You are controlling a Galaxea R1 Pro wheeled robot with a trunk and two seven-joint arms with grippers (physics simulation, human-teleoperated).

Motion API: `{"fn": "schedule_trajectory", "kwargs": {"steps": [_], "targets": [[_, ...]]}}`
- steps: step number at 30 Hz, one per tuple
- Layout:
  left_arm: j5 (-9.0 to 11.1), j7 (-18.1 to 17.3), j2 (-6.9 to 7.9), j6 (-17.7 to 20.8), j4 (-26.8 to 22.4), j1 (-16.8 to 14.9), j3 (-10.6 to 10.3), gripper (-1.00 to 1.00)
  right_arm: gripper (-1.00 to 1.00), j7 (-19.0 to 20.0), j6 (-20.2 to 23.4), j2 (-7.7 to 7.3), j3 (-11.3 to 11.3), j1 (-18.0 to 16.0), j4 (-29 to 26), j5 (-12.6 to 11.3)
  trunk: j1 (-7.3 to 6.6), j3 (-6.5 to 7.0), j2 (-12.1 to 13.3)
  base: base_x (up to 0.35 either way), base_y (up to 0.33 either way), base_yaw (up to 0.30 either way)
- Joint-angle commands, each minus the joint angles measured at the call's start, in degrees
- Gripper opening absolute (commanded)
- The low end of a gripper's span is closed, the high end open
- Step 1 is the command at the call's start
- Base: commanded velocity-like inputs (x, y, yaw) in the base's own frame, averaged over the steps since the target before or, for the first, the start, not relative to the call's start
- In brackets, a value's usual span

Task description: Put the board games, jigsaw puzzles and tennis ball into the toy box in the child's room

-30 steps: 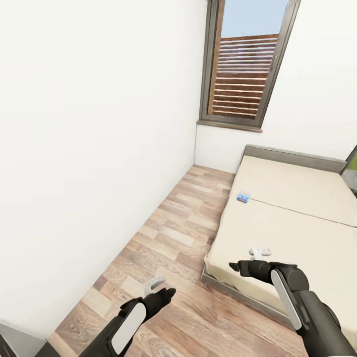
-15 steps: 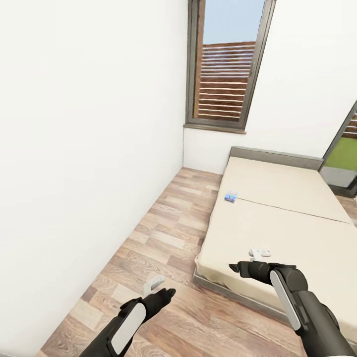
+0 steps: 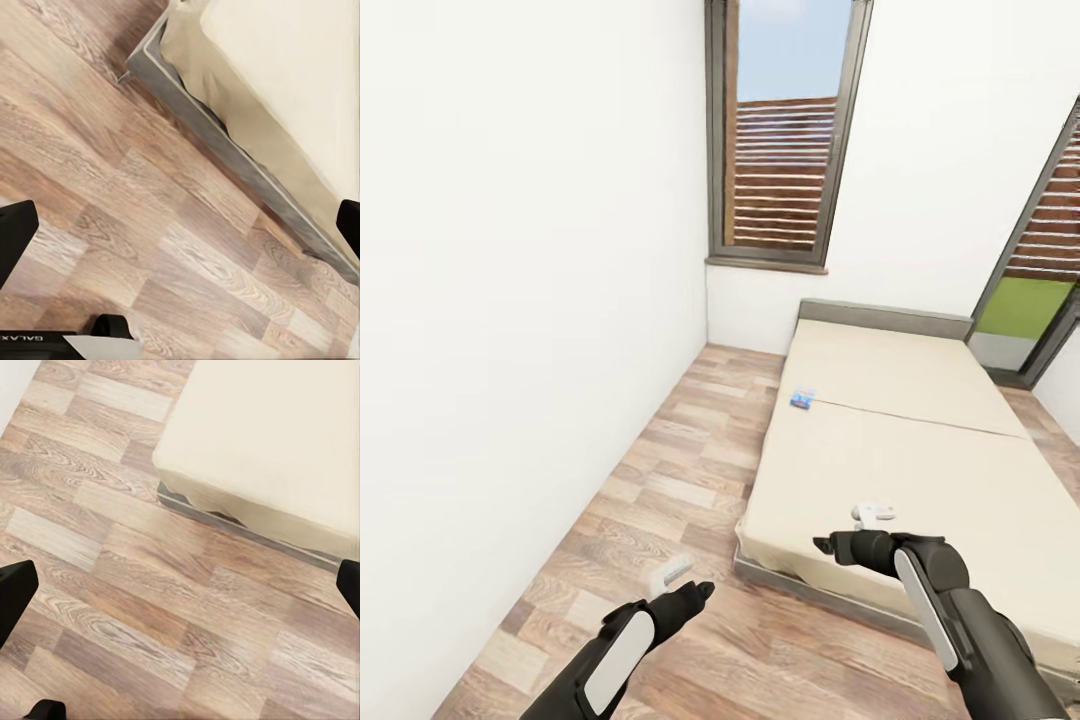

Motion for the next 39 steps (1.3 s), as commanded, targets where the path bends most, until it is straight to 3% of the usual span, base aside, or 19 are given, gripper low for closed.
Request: {"fn": "schedule_trajectory", "kwargs": {"steps": [1, 39], "targets": [[0.61, 0.53, 0.03, 0.07, -0.13, -0.03, -0.11, 1.00, 1.00, 0.05, 0.23, -0.04, 0.07, -0.06, -0.04, -0.03, 0.04, -0.04, -0.12, 0.000, 0.000, -0.163], [0.60, 0.53, 0.06, 0.07, -0.12, 0.05, -0.05, 1.00, 1.00, -0.42, -0.29, 0.21, 3.74, 0.21, 0.65, 0.11, 0.04, 3.08, -0.12, 0.000, 0.000, -0.150]]}}
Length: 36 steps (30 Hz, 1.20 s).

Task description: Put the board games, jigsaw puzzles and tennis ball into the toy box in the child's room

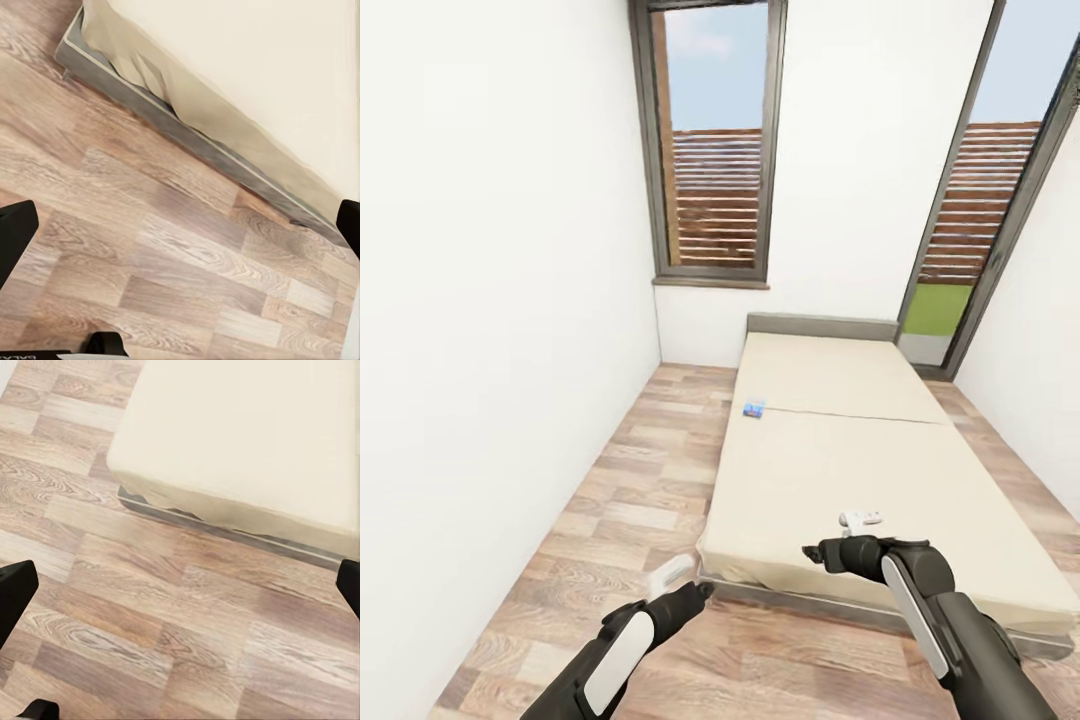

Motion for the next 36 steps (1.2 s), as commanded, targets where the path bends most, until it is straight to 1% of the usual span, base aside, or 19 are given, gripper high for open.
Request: {"fn": "schedule_trajectory", "kwargs": {"steps": [1, 8, 10, 14, 19, 23, 27, 36], "targets": [[0.61, 0.52, 0.03, 0.07, -0.12, -0.04, -0.12, 1.00, 1.00, 0.03, 0.22, -0.03, 0.22, -0.06, 0.11, -0.05, 0.04, -0.05, -0.12, 0.000, 0.000, -0.115], [0.61, 0.51, 0.03, 0.07, -0.12, -0.04, -0.13, 1.00, 1.00, 0.07, 0.13, -0.07, 1.35, -0.05, 0.58, -0.03, 0.04, 0.30, -0.12, 0.017, 0.000, -0.072], [0.58, 0.51, 0.03, 0.07, -0.12, -0.04, -0.16, 1.00, 1.00, 0.33, -0.14, -0.33, 2.19, -0.04, 0.69, -0.05, 0.04, 0.35, -0.12, 0.103, 0.011, -0.035], [0.51, 0.52, 0.03, 0.09, -0.12, -0.04, -0.18, 1.00, 1.00, 0.53, -0.96, -0.63, 2.91, -0.01, 0.80, -0.09, 0.04, 0.42, -0.12, 0.161, 0.028, -0.025], [0.43, 0.52, 0.05, 0.11, -0.12, -0.04, -0.16, 1.00, 1.00, 0.75, -2.93, -1.02, 3.60, 0.00, 1.63, -0.13, 0.04, 0.47, -0.12, 0.240, 0.050, -0.013], [0.34, 0.52, 0.04, 0.10, -0.12, -0.04, -0.13, 1.00, 1.00, 0.92, -5.10, -1.26, 4.21, -0.06, 4.20, -0.19, 0.04, 0.49, -0.12, 0.286, 0.058, -0.006], [0.27, 0.52, 0.04, 0.12, -0.12, -0.04, -0.13, 1.00, 1.00, 1.29, -5.89, -1.36, 4.41, -0.08, 5.26, -0.22, 0.04, 0.49, -0.12, 0.305, 0.038, -0.003], [0.27, 0.52, 0.04, 0.15, -0.12, -0.04, -0.09, 1.00, 1.00, 2.70, -6.21, -1.17, 4.56, -0.11, 5.94, -0.20, 0.04, 0.50, -0.12, 0.318, 0.016, -0.001]]}}
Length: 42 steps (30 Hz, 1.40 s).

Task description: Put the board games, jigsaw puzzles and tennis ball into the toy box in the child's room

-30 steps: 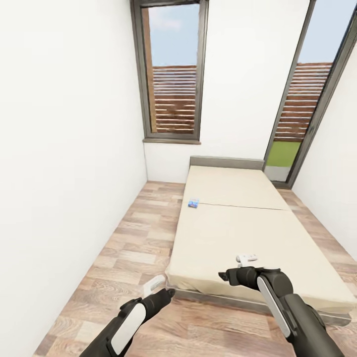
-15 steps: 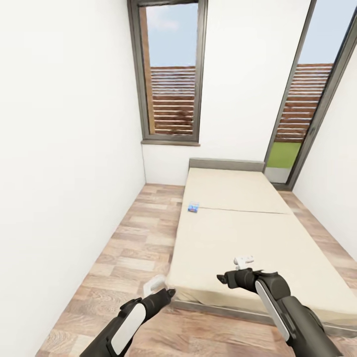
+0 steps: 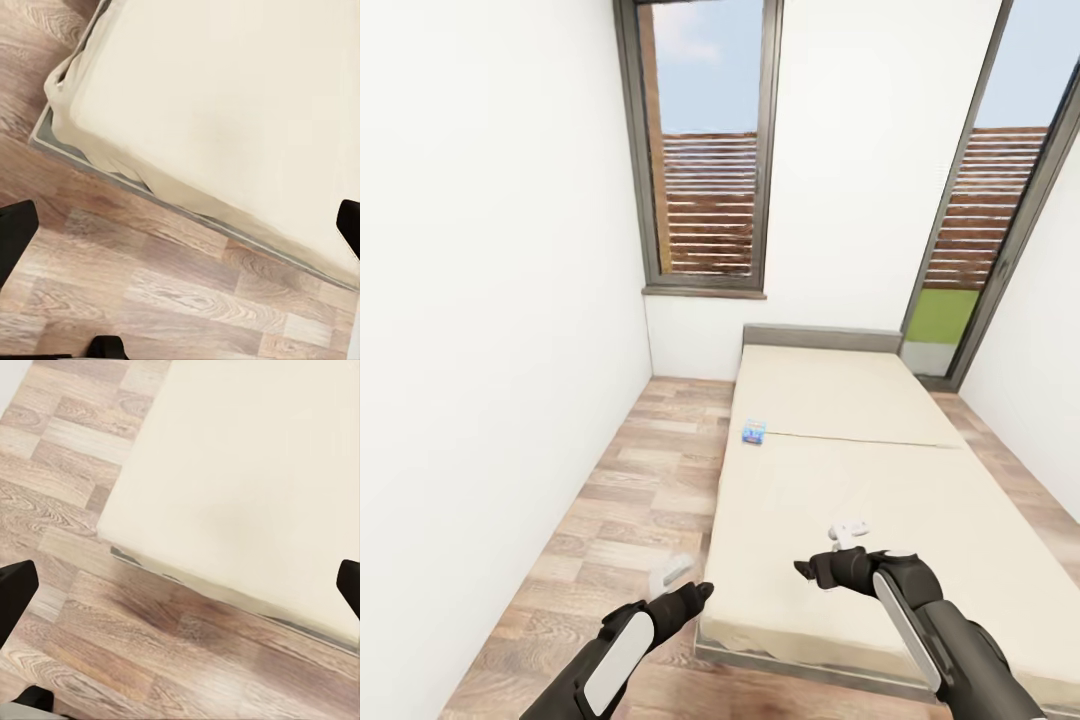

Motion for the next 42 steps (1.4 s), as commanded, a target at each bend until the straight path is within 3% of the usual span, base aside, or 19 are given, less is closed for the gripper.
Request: {"fn": "schedule_trajectory", "kwargs": {"steps": [1, 18, 42], "targets": [[0.60, 0.52, 0.02, 0.07, -0.11, -0.05, -0.11, 1.00, 1.00, 0.14, 0.29, -0.01, 0.09, -0.06, 0.00, -0.20, 0.07, -0.13, -0.12, 0.322, 0.012, -0.001], [0.67, 0.52, 0.01, 0.08, -0.11, -0.05, -0.05, 1.00, 1.00, 0.72, 0.59, 0.20, -0.23, -0.13, 0.22, -0.15, 0.07, -0.12, -0.12, 0.317, 0.097, -0.032], [0.85, 0.51, 0.01, 0.08, -0.10, -0.05, 0.10, 1.00, 1.00, 0.69, 0.66, 0.25, -0.61, -0.50, 0.32, -0.12, 0.07, -0.12, -0.12, 0.187, 0.273, -0.179]]}}
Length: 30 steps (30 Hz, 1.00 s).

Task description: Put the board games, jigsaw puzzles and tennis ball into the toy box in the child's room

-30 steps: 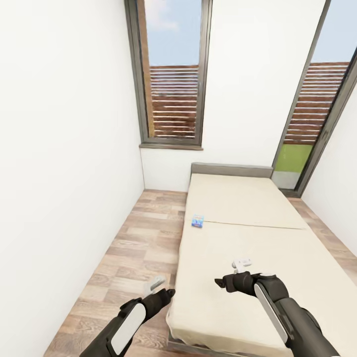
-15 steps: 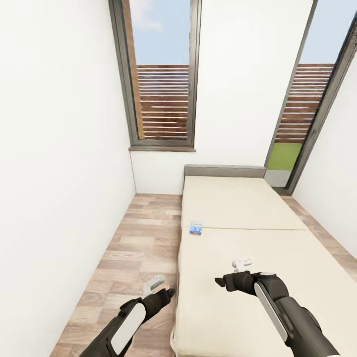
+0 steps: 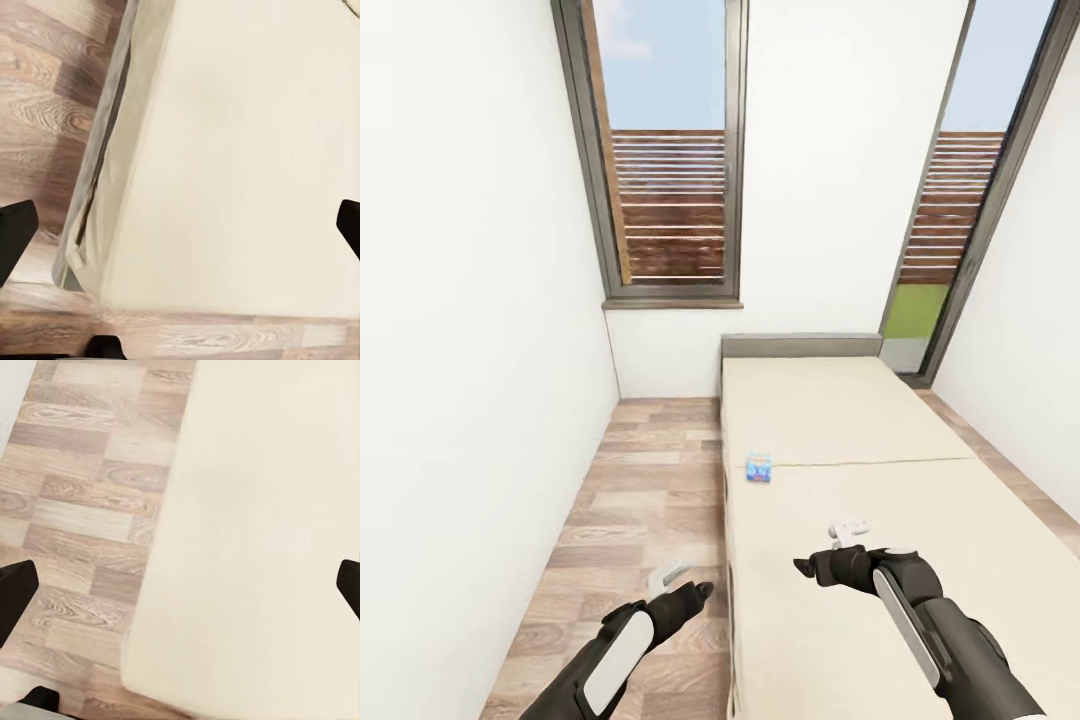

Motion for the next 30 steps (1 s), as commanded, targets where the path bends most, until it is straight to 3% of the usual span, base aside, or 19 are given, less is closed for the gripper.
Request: {"fn": "schedule_trajectory", "kwargs": {"steps": [1, 30], "targets": [[0.60, 0.49, 0.03, 0.06, -0.11, -0.05, -0.13, 1.00, 1.00, -0.05, 0.27, -0.04, 0.06, -0.07, -0.06, -0.19, 0.05, -0.13, -0.13, 0.137, 0.284, -0.051], [0.53, 0.50, 0.12, 0.03, -0.06, -0.05, -0.13, 1.00, 1.00, -0.17, 0.26, -0.04, 0.38, -0.01, -0.08, -0.16, 0.05, -0.13, -0.13, 0.030, 0.092, -0.010]]}}
